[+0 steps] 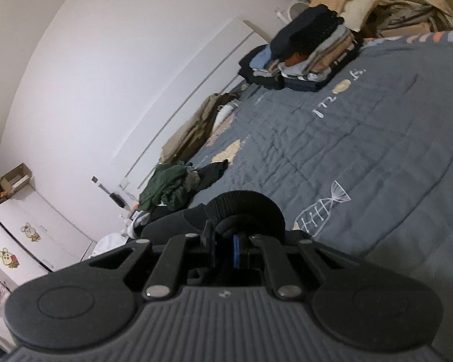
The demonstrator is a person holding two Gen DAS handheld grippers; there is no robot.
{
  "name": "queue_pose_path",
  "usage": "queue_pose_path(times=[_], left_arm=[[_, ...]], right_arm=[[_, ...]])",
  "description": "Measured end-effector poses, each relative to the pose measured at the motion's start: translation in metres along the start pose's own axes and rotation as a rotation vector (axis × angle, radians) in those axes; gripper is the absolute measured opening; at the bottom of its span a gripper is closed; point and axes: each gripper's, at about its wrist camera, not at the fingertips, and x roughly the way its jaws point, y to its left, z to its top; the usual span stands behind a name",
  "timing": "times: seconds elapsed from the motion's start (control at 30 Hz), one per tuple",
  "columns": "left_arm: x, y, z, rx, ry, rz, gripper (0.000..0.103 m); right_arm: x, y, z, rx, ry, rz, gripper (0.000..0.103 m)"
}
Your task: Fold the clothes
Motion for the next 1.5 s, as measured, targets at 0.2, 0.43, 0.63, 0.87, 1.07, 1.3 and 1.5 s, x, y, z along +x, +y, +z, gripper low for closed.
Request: queue_pose_path(times=[0.2, 0.43, 0.63, 0.87, 1.07, 1.3, 1.5], left_arm=[[-0.021, -0.009, -0.013, -0.058, 0.033, -0.094, 0.000], [-0.082, -0.053, -0.024, 0.090, -0.030, -0.144, 0.001], [-0.080, -0.026, -0.001, 0.136, -0.067, -0.006, 0.074], [-0.044, 0.000, 0.015, 0.280, 0.000, 0.015, 0.074], [-0.014, 0.007, 0.010, 0.413, 0.091, -0.049, 0.075], [0.006, 0.011, 0.004, 0.344, 0.235, -0.142, 0.016], [-0.052, 0.004, -0.008, 0.319, 0.207, -0.176, 0.006]], right_arm=[[-0.002, -0.005, 0.001, 0.045, -0.015, 0.013, 0.011], [-0.010, 0.000, 0.003, 0.046, -0.037, 0.051, 0.011], [-0.009, -0.002, 0.003, 0.049, -0.021, 0.049, 0.011], [-0.004, -0.003, 0.004, 0.032, -0.010, 0.048, 0.011], [-0.001, -0.007, 0.005, 0.036, 0.008, 0.050, 0.011], [0.002, -0.005, 0.003, 0.025, 0.026, 0.057, 0.011], [-0.005, -0.011, 0.007, 0.079, 0.000, 0.071, 0.011]])
